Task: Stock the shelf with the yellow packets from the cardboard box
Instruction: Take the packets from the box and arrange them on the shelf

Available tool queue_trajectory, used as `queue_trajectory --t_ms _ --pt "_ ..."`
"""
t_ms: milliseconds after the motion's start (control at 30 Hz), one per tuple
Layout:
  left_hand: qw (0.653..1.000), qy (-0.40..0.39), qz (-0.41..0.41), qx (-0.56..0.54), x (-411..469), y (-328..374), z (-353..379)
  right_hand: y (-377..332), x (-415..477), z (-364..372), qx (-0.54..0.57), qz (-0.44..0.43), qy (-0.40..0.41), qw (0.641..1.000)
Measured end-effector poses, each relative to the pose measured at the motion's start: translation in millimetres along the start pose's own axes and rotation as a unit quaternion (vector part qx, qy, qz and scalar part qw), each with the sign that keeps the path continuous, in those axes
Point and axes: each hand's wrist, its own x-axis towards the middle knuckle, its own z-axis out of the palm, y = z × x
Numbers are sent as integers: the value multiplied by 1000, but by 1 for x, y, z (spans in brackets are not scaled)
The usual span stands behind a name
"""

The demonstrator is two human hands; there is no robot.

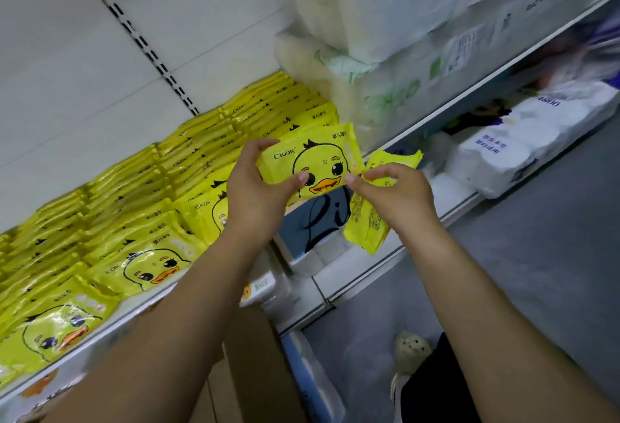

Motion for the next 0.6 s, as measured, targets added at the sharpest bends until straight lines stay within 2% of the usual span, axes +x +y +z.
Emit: queue_trajectory --t_ms 133,200,300,500,600 --pt "990 8 83 110 17 -15 32 5 14 16 -42 -7 -14 999" --pt "963 29 151 221 28 -27 38 8 23 23 -53 -11 -19 998" --pt "917 44 202 342 45 -36 39 9 31 30 -88 -28 -16 996" --pt "849 -44 286 442 75 -42 41 13 40 37 -96 -48 -12 994" --pt "845 -52 275 455 86 -45 40 15 41 37 -91 -49 -14 995"
